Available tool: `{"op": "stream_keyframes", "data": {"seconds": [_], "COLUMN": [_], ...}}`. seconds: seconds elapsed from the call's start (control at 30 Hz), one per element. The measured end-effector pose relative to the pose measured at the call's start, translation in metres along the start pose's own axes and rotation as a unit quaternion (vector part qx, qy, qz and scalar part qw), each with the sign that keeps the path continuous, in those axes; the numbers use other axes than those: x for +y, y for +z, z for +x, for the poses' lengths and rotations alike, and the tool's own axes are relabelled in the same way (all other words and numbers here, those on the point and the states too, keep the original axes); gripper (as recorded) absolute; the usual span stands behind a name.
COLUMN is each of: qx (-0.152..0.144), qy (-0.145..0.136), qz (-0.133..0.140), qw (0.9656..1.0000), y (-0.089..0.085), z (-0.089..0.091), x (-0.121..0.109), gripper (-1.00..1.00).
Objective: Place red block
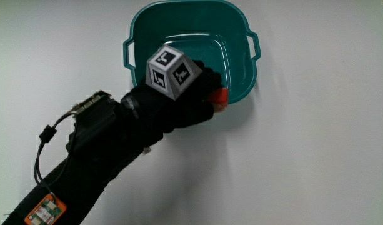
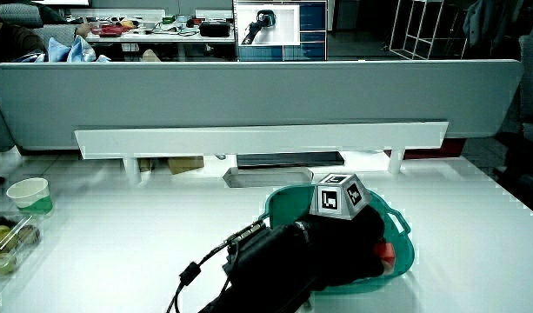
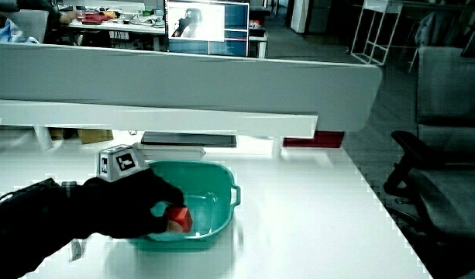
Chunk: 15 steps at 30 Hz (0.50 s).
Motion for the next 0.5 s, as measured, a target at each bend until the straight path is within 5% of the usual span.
{"op": "stream_keyframes", "data": {"seconds": [0.23,0.5], "qx": [-0.025,-0.010], "qy": [-0.034,-0.054], "qz": [-0.013,-0.021], "qw": [0.9990,0.9982], "y": [-0.014,-0.027], "z": [0.007,0.020], "x": [-0.007,-0.015], "gripper": [0.00,0.00]}}
